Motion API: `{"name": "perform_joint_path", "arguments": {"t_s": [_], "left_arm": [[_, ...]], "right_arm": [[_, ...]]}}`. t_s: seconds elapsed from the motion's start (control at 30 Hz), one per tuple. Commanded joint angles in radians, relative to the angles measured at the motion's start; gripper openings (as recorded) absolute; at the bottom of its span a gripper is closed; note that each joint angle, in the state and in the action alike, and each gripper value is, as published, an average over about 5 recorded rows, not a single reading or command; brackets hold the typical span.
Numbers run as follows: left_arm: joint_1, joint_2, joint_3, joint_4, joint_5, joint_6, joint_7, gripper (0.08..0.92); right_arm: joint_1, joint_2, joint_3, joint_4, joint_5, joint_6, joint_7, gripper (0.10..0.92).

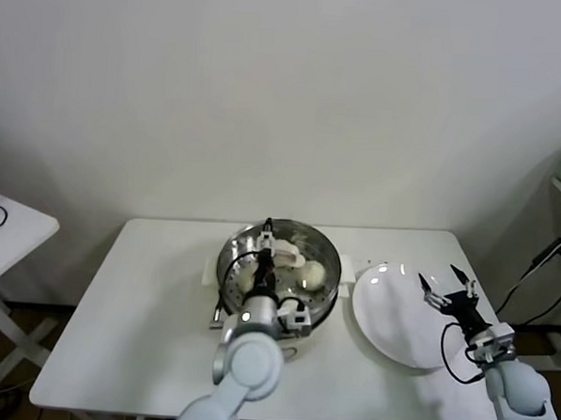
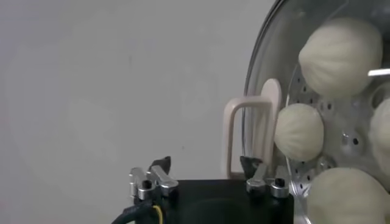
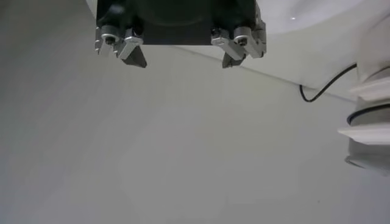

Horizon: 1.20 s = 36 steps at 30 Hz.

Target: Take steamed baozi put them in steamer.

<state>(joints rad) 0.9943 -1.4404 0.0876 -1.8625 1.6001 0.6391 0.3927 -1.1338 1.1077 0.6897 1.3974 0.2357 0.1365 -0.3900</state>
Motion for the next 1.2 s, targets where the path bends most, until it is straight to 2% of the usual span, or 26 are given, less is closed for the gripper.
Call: {"name": "perform_joint_path", "arguments": {"t_s": [0.03, 0.13, 0.5, 0.77, 1.0, 1.1, 1.2], "left_arm": [[0.038, 0.098, -0.009, -0.126, -0.132, -0.018, 0.015, 0.782], [0.062, 0.139, -0.018, -0.170, -0.172, -0.026, 0.013, 0.821], [0.168, 0.283, -0.145, -0.351, -0.370, -0.024, -0.020, 0.823], [0.240, 0.354, -0.359, -0.363, -0.689, -0.080, -0.175, 0.823], [0.326, 0.405, -0.576, -0.352, -1.260, -0.150, -0.380, 0.823], [0.341, 0.395, -0.629, -0.328, -1.473, -0.201, -0.479, 0.823], [0.362, 0.363, -0.683, -0.291, -1.631, -0.272, -0.525, 0.823]], "right_arm": [[0.007, -0.003, -0.006, -0.004, 0.000, -0.001, -0.001, 0.823], [0.009, -0.004, -0.009, -0.007, -0.001, -0.001, -0.001, 0.823], [0.016, -0.011, -0.020, -0.014, 0.001, -0.003, -0.002, 0.823], [0.030, -0.011, -0.021, -0.032, 0.001, -0.001, -0.015, 0.823], [0.061, -0.015, -0.039, -0.059, 0.001, 0.004, -0.022, 0.823], [0.068, -0.014, -0.049, -0.060, 0.002, 0.004, -0.021, 0.823], [0.072, -0.014, -0.057, -0.056, 0.003, 0.004, -0.018, 0.823]]}}
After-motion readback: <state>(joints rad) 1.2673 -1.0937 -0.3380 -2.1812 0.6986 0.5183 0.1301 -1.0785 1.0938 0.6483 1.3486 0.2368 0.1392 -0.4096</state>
